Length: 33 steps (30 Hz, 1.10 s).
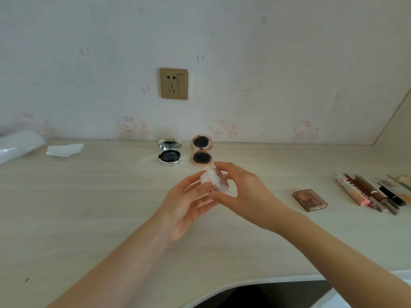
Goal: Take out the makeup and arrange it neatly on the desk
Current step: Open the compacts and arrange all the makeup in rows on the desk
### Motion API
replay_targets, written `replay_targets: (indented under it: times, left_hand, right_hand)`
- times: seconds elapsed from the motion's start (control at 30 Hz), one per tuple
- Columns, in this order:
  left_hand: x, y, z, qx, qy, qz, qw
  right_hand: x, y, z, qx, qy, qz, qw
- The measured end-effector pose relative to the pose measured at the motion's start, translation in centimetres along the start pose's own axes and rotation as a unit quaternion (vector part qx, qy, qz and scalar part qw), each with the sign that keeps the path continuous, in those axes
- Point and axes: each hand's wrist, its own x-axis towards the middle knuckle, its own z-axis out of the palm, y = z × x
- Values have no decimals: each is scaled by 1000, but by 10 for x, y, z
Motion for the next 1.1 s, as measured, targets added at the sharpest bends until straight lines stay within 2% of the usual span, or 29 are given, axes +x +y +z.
replay_targets:
  times: [0.17, 0.8, 0.87, 0.93, 1.0, 1.1]
  left_hand:
    - [-8, -1, -11, -12, 2, 16, 1000]
    - [-7, -12, -22, 8, -8, 33, 999]
    - [-8, -11, -23, 59, -9, 47, 997]
    - [-8, -9, -25, 188, 8, 76, 979]
    - [-8, -7, -26, 313, 17, 113, 943]
    - [-6, -7, -30, 444, 21, 134, 886]
  right_hand:
    - [3, -12, 9, -36, 9, -28, 999]
    - [6, -7, -6, -14, -52, 12, 998]
    - [7, -6, -7, -10, -57, 11, 998]
    - [9, -4, -8, -7, -71, 14, 997]
    - [10, -2, -9, -11, -90, 20, 996]
    - [10, 1, -5, -23, -111, 20, 993]
